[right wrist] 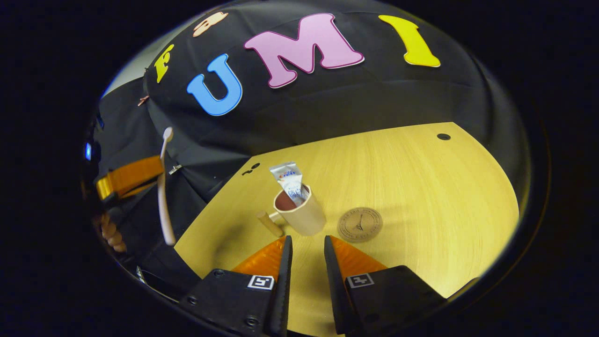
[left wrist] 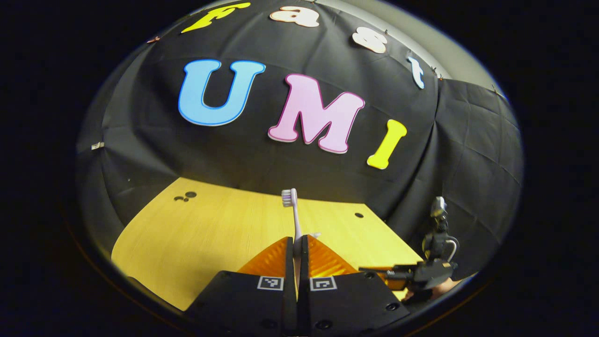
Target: Put the toothbrush and toothpaste on the desktop into the cup, then pick up the cup and place it on the coaster on the desktop.
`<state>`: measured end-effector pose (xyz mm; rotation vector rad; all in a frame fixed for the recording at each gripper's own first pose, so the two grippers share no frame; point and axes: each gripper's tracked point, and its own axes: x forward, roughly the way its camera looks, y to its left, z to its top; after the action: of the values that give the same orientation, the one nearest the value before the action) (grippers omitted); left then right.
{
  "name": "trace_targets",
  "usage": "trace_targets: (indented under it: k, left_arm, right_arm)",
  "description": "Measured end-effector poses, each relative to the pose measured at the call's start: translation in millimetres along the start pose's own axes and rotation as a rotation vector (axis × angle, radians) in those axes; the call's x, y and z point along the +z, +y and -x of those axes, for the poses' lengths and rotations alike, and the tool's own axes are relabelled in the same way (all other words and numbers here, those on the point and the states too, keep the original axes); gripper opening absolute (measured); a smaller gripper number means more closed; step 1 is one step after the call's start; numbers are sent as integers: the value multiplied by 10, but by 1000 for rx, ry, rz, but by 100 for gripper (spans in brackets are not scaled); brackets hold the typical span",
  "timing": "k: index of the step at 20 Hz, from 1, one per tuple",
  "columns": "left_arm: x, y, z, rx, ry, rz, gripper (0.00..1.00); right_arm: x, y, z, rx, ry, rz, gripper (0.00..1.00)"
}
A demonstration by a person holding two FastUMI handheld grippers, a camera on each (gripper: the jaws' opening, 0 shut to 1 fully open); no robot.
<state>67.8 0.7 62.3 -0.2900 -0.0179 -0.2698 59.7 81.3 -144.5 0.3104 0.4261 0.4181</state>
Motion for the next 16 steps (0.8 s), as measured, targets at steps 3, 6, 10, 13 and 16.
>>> trace_targets:
  k: [3,6,10,13,16]
  left_arm:
    - [167,-32,-289,-13,-56,0,6]
    - [287,9,-571,2,-114,19,6]
    - [256,98,-957,35,-145,45,6]
    - [113,187,-1226,70,-145,33,6]
    - [-93,281,-1463,99,-131,14,6]
  right_arm:
    - [-125,-218,319,-54,11,-47,41]
    - [-238,-475,571,-122,21,-76,41]
    - [-353,-790,890,-203,25,-118,42]
    - [-395,-977,1060,-251,19,-136,42]
    - [-453,-1121,1175,-286,20,-145,41]
